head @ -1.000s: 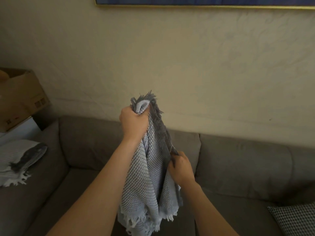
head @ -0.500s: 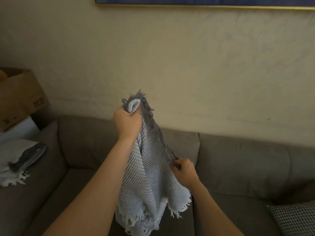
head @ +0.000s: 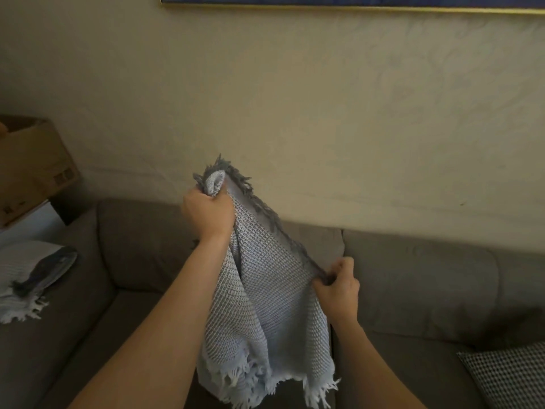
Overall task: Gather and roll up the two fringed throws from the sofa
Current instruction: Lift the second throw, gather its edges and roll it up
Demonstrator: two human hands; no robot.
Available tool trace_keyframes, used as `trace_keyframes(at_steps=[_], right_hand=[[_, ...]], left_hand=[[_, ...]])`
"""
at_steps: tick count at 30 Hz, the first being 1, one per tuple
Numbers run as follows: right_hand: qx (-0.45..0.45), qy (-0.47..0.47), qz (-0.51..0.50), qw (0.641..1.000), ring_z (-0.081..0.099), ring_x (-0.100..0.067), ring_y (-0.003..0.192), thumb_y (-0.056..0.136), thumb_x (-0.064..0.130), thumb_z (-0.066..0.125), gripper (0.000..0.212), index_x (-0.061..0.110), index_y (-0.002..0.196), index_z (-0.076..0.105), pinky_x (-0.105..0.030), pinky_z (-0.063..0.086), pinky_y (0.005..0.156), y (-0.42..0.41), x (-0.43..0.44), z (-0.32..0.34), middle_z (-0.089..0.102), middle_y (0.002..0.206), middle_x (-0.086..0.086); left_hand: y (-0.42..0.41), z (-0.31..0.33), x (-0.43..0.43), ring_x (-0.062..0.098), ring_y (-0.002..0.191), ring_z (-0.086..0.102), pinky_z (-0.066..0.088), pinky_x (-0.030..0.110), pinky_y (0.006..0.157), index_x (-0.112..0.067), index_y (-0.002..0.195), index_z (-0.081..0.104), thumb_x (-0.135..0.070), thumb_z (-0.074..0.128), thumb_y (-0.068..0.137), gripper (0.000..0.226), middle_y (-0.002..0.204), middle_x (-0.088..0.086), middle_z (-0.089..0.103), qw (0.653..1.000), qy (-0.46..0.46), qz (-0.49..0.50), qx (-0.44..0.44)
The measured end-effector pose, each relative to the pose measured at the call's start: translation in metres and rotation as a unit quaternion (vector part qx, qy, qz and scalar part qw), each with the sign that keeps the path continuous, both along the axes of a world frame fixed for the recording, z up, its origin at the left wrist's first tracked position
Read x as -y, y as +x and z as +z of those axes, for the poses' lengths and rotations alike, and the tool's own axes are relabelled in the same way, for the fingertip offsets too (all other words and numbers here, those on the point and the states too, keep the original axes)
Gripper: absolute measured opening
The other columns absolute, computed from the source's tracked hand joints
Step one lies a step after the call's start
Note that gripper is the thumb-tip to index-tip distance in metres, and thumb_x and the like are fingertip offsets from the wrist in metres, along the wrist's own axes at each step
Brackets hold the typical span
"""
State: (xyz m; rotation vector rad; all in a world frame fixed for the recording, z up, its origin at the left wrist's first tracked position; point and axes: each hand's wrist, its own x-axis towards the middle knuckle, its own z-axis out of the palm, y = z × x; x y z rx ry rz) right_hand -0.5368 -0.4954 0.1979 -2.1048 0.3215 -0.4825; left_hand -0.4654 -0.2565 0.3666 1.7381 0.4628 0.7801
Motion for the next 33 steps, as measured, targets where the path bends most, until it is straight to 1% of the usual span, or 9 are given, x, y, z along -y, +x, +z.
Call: trace_keyframes(at_steps=[3,5,11,15,17,22,26,29,33], right_hand=[[-0.063,-0.063,-0.005,0.996,0.058,-0.026,0.054,0.081,0.011,0.067,0.011,0.011,0.073,0.058,-0.036,0.043,0.051,0.007,0.002,0.008,0.058,0.057,-0.004],[-0.068,-0.059,-0.040,0.995,0.050,-0.022,0.048,0.085,0.011,0.066,0.031,0.010,0.059,0.050,-0.033,0.037,0.048,0.014,0.004,0.014,0.051,0.051,-0.003],[0.059,0.076,-0.170,0.981,0.052,-0.024,0.068,0.093,-0.003,0.046,0.020,0.011,0.082,0.056,-0.036,0.038,0.065,0.023,0.008,0.048,0.058,0.076,-0.007],[0.084,0.032,-0.136,0.987,0.056,-0.030,0.076,0.091,0.010,0.050,0.010,0.013,0.084,0.056,-0.044,0.045,0.076,0.028,0.000,0.057,0.058,0.080,-0.003],[0.093,0.045,-0.130,0.986,0.058,-0.030,0.078,0.090,0.023,0.053,0.009,0.017,0.083,0.053,-0.047,0.048,0.077,0.029,-0.004,0.062,0.060,0.081,-0.004],[0.107,0.021,-0.037,0.993,0.063,-0.020,0.081,0.087,-0.002,0.057,0.023,0.012,0.097,0.072,-0.030,0.047,0.074,0.025,-0.025,0.083,0.071,0.088,-0.003],[0.104,-0.023,0.030,0.994,0.067,-0.017,0.076,0.080,-0.003,0.062,0.030,0.016,0.096,0.080,-0.029,0.050,0.069,0.019,-0.035,0.091,0.075,0.082,0.002],[0.088,-0.041,0.058,0.994,0.071,-0.014,0.074,0.077,0.007,0.071,0.027,0.025,0.094,0.081,-0.033,0.058,0.068,0.015,-0.039,0.090,0.078,0.080,0.008],[0.056,-0.034,0.092,0.994,0.071,-0.007,0.073,0.079,0.014,0.071,0.020,0.027,0.088,0.083,-0.034,0.061,0.065,0.015,-0.036,0.088,0.077,0.078,0.011]], left_hand=[[-0.002,-0.004,0.005,0.026,0.070,0.067,0.050,0.034,0.066,-0.019,0.073,0.062,-0.037,0.079,0.095,0.033,0.066,-0.004,0.062,1.000,0.014,-0.007,-0.001],[-0.001,-0.006,0.006,0.027,0.070,0.067,0.052,0.036,0.067,-0.017,0.074,0.064,-0.035,0.078,0.096,0.032,0.065,-0.006,0.060,1.000,0.015,-0.001,-0.007],[0.007,-0.021,-0.007,0.032,0.080,0.073,0.060,0.043,0.072,-0.006,0.089,0.075,-0.035,0.078,0.096,0.030,0.084,0.011,0.075,0.999,0.017,0.004,-0.040],[0.011,-0.039,-0.008,0.035,0.093,0.072,0.062,0.049,0.082,0.001,0.106,0.068,-0.024,0.071,0.101,0.026,0.103,0.018,0.072,0.996,0.005,-0.031,-0.089],[0.013,-0.051,-0.008,0.039,0.096,0.072,0.062,0.052,0.083,0.002,0.107,0.069,-0.017,0.065,0.102,0.020,0.102,0.021,0.072,0.989,0.014,-0.096,-0.115],[-0.008,-0.062,0.009,0.019,0.066,0.064,0.047,0.032,0.061,-0.007,0.099,0.073,-0.027,0.066,0.101,0.022,0.075,0.021,0.061,0.964,0.011,-0.234,-0.125],[-0.030,-0.060,0.014,0.020,0.092,0.079,0.063,0.043,0.086,-0.017,0.100,0.081,-0.067,0.089,0.070,0.059,0.095,0.002,0.081,0.906,-0.017,-0.384,-0.178],[-0.041,-0.057,0.020,0.014,0.104,0.077,0.061,0.044,0.097,-0.023,0.111,0.082,-0.044,0.097,0.072,0.047,0.106,-0.002,0.082,0.837,0.039,-0.512,-0.188],[-0.045,-0.061,0.022,0.010,0.101,0.078,0.061,0.044,0.096,-0.026,0.108,0.082,-0.038,0.100,0.068,0.045,0.103,-0.006,0.082,0.817,0.100,-0.536,-0.187]])
